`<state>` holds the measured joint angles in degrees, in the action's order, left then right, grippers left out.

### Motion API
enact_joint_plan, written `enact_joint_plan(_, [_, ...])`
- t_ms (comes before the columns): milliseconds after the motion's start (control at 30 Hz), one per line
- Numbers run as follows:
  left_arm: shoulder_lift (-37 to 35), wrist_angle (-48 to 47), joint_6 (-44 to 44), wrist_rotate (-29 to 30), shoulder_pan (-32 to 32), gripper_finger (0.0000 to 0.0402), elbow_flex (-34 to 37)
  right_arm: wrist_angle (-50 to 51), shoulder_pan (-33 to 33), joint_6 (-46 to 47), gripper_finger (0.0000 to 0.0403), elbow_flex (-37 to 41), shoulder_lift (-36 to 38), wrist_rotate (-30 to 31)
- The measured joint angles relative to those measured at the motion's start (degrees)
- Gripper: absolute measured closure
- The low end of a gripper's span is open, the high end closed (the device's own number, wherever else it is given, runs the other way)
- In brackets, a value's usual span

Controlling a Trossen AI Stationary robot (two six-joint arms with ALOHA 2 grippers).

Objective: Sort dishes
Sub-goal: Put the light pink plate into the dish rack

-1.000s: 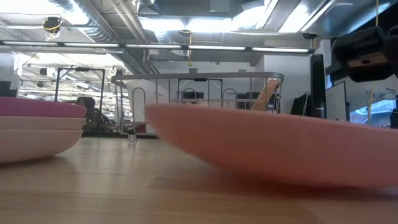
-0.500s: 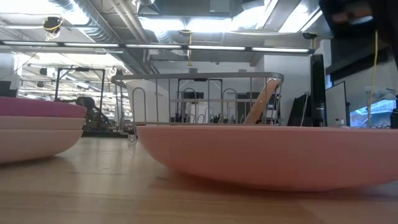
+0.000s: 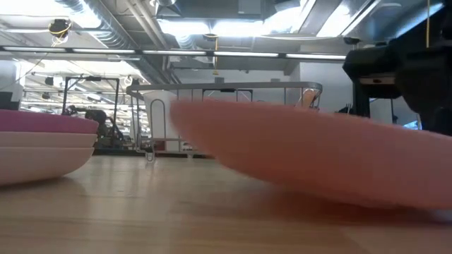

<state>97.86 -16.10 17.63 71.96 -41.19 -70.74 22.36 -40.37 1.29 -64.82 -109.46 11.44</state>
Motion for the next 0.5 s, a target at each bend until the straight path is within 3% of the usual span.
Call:
enact_joint_plan(100, [0.0,-0.1,0.0,0.0,0.0,0.0247,0.0,-0.4,0.3,0.2,0.0304,0.0,0.0,-0.1])
enact_joint_plan(233, [0.0,0.0,0.0,0.0,0.0,0.0247,0.0,-0.4,0.3,1.3,0.0382,-2.1,0.1,0.3])
enact_joint_plan(500, [0.0,3.3,0.2,0.4,-0.1,0.0247,-0.1,3.4,0.3,4.0,0.0395,-10.4,0.1,-2.0])
